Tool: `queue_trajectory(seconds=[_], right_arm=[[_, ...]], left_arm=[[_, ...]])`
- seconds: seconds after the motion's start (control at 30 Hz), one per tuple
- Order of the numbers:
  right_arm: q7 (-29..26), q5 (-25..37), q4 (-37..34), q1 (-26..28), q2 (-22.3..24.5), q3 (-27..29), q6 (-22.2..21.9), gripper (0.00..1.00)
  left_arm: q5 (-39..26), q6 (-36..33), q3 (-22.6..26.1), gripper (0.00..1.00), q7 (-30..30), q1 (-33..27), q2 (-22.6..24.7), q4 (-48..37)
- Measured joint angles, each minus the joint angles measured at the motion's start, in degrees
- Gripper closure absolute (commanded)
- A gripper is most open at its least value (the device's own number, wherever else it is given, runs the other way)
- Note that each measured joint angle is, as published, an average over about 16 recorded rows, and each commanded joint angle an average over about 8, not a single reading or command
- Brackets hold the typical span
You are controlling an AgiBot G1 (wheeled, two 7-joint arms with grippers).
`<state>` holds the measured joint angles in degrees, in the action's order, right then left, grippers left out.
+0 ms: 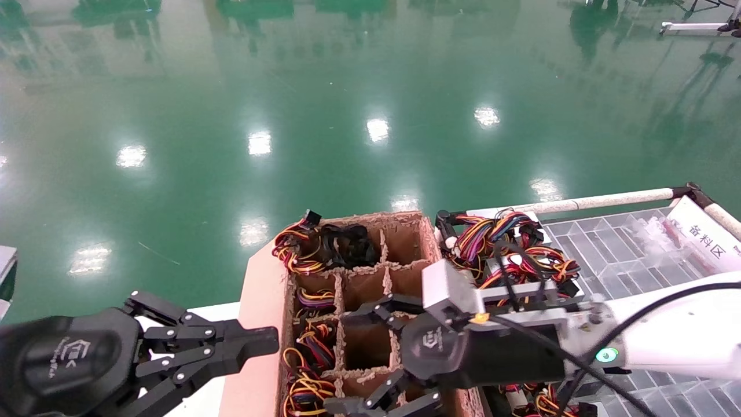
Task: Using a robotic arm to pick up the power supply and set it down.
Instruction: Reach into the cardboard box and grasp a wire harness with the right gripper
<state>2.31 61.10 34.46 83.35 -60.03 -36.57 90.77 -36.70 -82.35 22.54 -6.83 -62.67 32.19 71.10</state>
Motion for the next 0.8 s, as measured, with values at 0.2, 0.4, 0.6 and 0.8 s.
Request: queue_trajectory(seconds=[0.2, 0.4, 0.6, 0.8], right_arm=[[2.72, 0.47, -5.64, 1.54, -3.53, -3.51, -0.04, 0.52], [5.21, 1.20, -10.93, 3.24, -6.84, -6.36, -0.24, 1.00], [7.67, 2.29, -15.95, 4.88, -9.73, -8.56, -0.58, 1.00], [9.97, 3.64, -20.36, 6.25, -11.97, -10.26, -0.94, 1.00]], left_arm=[[0.00, 0.00, 0.00, 0.00, 0.00, 0.00, 0.00, 0.00], [0.00, 0.00, 0.00, 0.00, 0.00, 0.00, 0.00, 0.00], [0.00, 0.00, 0.00, 0.00, 0.00, 0.00, 0.00, 0.00], [0.00, 0.00, 0.00, 0.00, 0.00, 0.00, 0.00, 0.00]])
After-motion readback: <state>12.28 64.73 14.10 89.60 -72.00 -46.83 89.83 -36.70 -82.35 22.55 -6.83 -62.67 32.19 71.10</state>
